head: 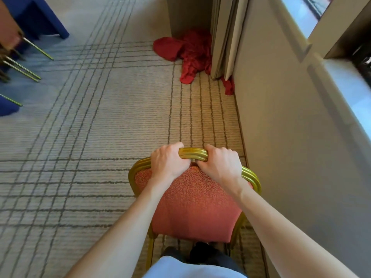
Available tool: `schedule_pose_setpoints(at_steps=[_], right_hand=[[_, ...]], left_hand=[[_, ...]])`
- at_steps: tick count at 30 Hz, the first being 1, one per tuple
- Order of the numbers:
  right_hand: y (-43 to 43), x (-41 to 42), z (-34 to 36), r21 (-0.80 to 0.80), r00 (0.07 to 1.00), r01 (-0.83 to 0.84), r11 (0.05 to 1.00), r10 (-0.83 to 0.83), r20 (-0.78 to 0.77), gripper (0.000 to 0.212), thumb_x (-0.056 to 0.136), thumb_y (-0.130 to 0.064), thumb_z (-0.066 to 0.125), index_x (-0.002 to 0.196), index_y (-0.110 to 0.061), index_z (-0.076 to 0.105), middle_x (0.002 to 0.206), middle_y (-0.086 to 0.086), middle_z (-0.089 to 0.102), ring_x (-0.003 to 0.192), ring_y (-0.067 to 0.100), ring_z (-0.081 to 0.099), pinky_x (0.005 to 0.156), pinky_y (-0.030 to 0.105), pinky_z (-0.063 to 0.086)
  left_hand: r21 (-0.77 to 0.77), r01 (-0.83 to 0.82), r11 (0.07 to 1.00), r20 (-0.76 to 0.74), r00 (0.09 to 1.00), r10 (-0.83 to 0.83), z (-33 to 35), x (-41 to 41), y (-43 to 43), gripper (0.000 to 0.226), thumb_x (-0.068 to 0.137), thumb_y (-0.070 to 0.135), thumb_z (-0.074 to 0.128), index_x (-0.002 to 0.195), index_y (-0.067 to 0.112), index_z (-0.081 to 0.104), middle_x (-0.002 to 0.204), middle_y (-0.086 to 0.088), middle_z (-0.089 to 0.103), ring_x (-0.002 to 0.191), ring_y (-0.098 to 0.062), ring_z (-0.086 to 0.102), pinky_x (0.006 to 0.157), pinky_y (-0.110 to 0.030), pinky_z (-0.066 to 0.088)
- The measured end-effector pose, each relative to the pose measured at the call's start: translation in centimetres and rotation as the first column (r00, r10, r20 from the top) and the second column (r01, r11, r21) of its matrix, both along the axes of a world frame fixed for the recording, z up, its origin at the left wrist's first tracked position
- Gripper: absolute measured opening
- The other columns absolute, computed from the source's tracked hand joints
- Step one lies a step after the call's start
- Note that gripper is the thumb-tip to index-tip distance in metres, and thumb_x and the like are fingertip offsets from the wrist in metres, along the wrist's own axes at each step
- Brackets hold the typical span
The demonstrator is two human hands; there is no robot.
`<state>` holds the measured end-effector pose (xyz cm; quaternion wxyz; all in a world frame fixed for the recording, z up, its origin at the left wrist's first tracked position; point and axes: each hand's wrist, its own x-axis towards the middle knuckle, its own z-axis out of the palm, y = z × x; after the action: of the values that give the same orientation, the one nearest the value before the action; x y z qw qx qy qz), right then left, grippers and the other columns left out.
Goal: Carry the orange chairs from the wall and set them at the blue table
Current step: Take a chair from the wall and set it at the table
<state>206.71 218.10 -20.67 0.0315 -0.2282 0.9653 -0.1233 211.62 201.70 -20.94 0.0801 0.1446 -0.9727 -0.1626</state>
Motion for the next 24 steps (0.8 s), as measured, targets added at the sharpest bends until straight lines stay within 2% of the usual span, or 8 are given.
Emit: schedule_pose_setpoints(at_steps=[4,9,12,15,18,21,24], right_hand=[[0.0,-1.2,-0.2,-0.015,1.0,0.019,1.0,-0.019,0.016,0.036,0.09,-0.058,0.053,0.079,-0.024,0.047,0.079,0.006,0.072,0.073,0.033,0.068,0.063,0.037,0.047],[-0.4,-2.9,-0.7,-0.016,0.999,0.029,0.999,-0.028,0.03,0.03,0.088,-0.052,0.056,0.077,-0.027,0.046,0.08,0.006,0.073,0.076,0.034,0.069,0.063,0.036,0.044],[-0.6,-3.6,-0.8,-0.008,0.999,0.036,0.999,-0.036,0.032,0.027,0.089,-0.052,0.055,0.079,-0.028,0.055,0.083,0.004,0.074,0.08,0.033,0.07,0.066,0.036,0.046],[-1.3,-4.3,-0.7,0.015,0.997,0.061,0.998,-0.061,0.04,0.036,0.088,-0.058,0.054,0.083,-0.024,0.066,0.084,0.005,0.074,0.08,0.033,0.07,0.067,0.036,0.048],[-1.9,-4.6,-0.5,0.016,0.993,0.083,0.996,-0.084,0.082,0.043,0.086,-0.063,0.053,0.081,-0.024,0.069,0.081,0.004,0.073,0.077,0.033,0.069,0.066,0.035,0.049],[-2.5,-5.0,-0.2,0.005,0.993,0.084,0.996,-0.084,0.078,0.043,0.085,-0.064,0.052,0.077,-0.024,0.067,0.076,0.002,0.072,0.072,0.031,0.068,0.064,0.035,0.05],[-3.6,-4.9,0.4,-0.01,0.994,0.059,0.998,-0.058,0.087,0.041,0.082,-0.062,0.053,0.068,-0.023,0.056,0.071,0.001,0.07,0.069,0.031,0.067,0.062,0.034,0.05]], left_hand=[[-0.02,-0.008,1.0,-0.004,1.0,0.008,-0.2,-1.3,0.1,0.027,0.073,0.041,0.069,0.068,0.018,0.055,0.067,-0.003,0.066,0.07,-0.036,0.064,0.057,-0.034,0.031],[-0.047,0.005,0.999,-0.015,1.0,-0.005,-1.1,-3.0,-0.4,0.025,0.074,0.039,0.07,0.067,0.021,0.054,0.072,0.005,0.061,0.077,-0.025,0.061,0.059,-0.033,0.026],[-0.057,0.001,0.998,-0.003,1.0,-0.001,-1.3,-3.9,-0.4,0.026,0.072,0.039,0.067,0.063,0.021,0.051,0.069,0.004,0.061,0.073,-0.027,0.062,0.057,-0.032,0.023],[-0.038,0.0,0.999,-0.02,1.0,0.0,-1.1,-4.6,-0.6,0.027,0.068,0.042,0.06,0.059,0.018,0.051,0.065,0.0,0.061,0.064,-0.034,0.062,0.055,-0.031,0.024],[-0.004,0.047,0.999,-0.002,0.999,-0.047,-1.0,-5.1,-1.4,0.03,0.07,0.045,0.059,0.06,0.017,0.054,0.067,0.001,0.061,0.064,-0.035,0.062,0.056,-0.032,0.028],[0.026,0.091,0.996,0.025,0.995,-0.092,-0.3,-5.3,-2.4,0.03,0.073,0.04,0.067,0.058,0.019,0.051,0.066,0.002,0.059,0.066,-0.032,0.062,0.057,-0.031,0.028],[0.025,0.174,0.984,0.007,0.985,-0.174,0.4,-5.0,-4.5,0.03,0.074,0.039,0.067,0.057,0.02,0.052,0.064,0.004,0.059,0.064,-0.029,0.062,0.056,-0.03,0.028]])
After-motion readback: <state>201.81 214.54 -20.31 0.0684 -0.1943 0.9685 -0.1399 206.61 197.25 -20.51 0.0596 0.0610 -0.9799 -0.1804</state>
